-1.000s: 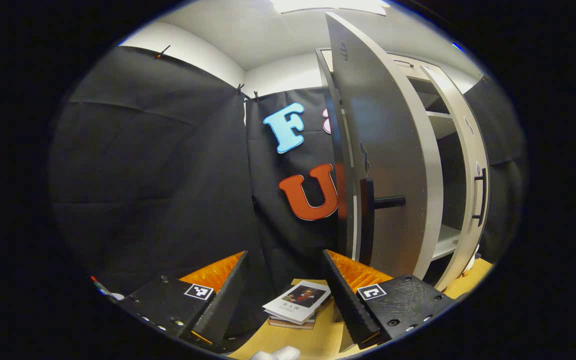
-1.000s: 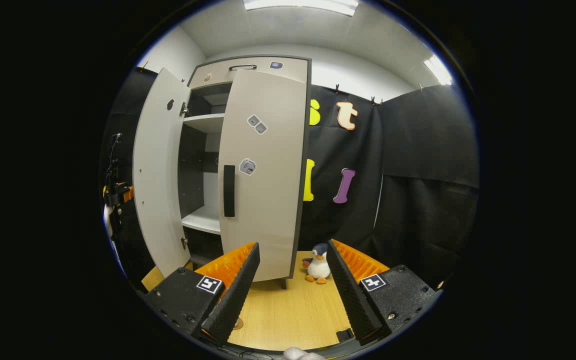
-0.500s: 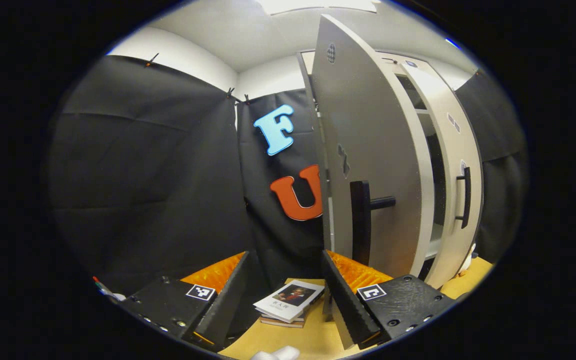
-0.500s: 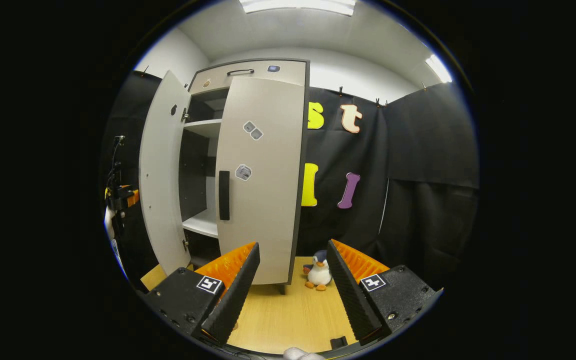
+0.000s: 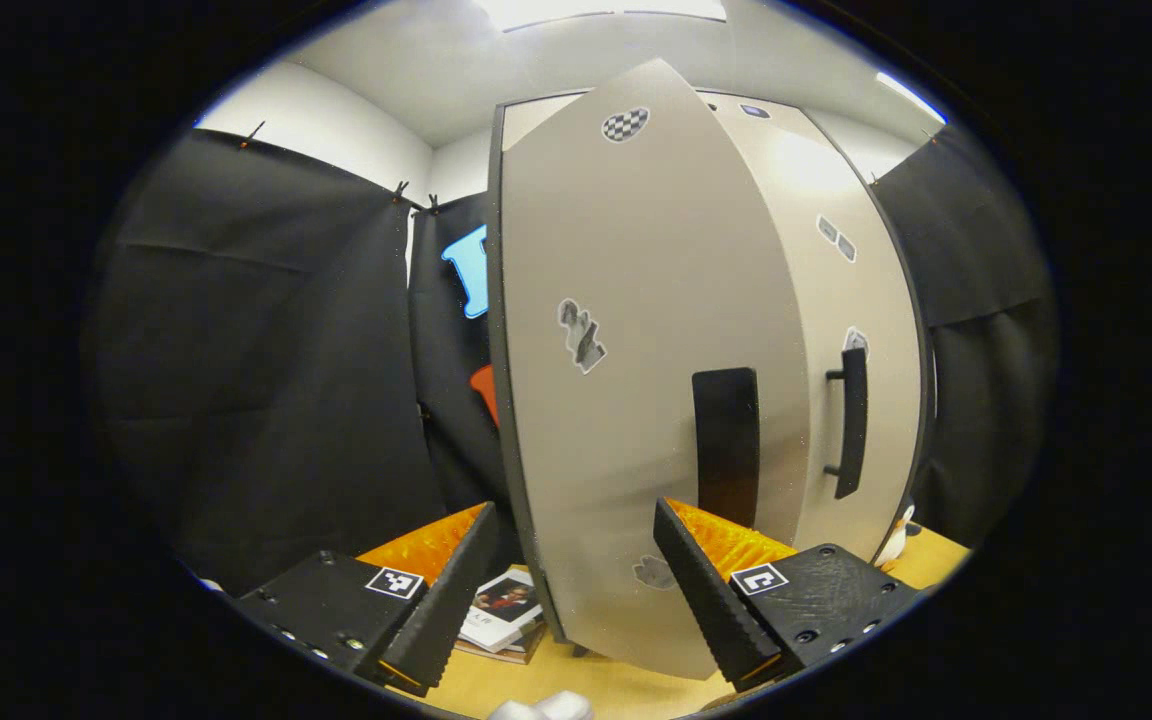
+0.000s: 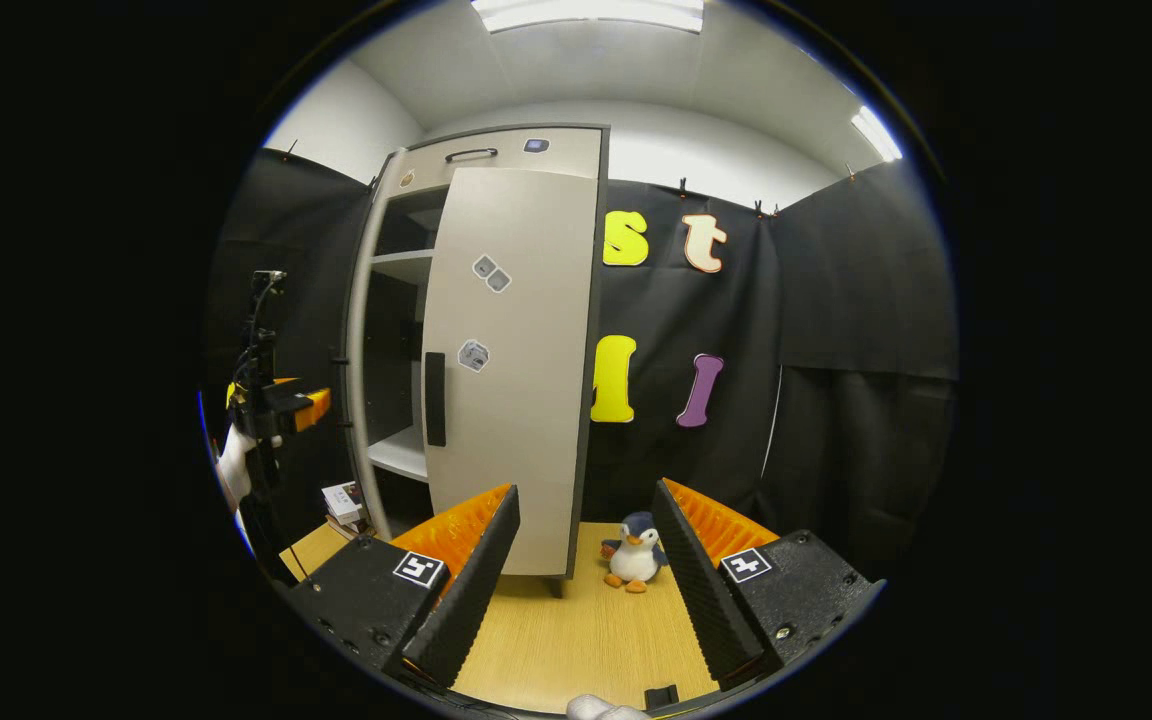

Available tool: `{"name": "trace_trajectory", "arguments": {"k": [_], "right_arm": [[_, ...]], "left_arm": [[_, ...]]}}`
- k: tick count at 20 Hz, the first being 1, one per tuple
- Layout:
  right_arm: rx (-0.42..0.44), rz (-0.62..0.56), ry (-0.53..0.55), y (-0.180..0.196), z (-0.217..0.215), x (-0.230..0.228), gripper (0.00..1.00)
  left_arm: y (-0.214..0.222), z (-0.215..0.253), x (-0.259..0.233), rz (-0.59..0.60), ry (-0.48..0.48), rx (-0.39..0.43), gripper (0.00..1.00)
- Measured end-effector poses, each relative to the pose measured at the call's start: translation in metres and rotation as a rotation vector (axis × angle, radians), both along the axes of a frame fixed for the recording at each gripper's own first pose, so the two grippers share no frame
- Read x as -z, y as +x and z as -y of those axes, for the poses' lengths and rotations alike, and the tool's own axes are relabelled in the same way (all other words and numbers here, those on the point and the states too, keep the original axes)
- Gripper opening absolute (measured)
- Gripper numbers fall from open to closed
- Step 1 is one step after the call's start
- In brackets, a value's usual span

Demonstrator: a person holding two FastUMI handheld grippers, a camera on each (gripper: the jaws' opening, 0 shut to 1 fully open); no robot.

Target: Grasp the bottle in the cabinet with the left hand and place it on the coaster, then close the right door with the right hand and the left door with the left hand.

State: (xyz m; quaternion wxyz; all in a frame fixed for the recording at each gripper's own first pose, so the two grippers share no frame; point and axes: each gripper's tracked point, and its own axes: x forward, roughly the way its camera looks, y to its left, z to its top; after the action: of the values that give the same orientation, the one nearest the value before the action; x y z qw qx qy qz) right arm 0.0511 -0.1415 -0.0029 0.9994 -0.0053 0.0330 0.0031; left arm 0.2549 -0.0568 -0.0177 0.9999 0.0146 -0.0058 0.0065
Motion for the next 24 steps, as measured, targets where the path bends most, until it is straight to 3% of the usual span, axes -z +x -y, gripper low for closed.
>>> {"name": "trace_trajectory", "arguments": {"k": [10, 24], "right_arm": [[-0.007, 0.019, 0.035, 0.007, -0.017, -0.004, 0.83], [0.003, 0.073, 0.055, 0.018, -0.051, -0.019, 0.83]], "left_arm": [[-0.025, -0.004, 0.004, -0.043, 0.009, 0.013, 0.95], [-0.118, -0.039, -0.016, -0.037, 0.019, 0.002, 0.95]]}}
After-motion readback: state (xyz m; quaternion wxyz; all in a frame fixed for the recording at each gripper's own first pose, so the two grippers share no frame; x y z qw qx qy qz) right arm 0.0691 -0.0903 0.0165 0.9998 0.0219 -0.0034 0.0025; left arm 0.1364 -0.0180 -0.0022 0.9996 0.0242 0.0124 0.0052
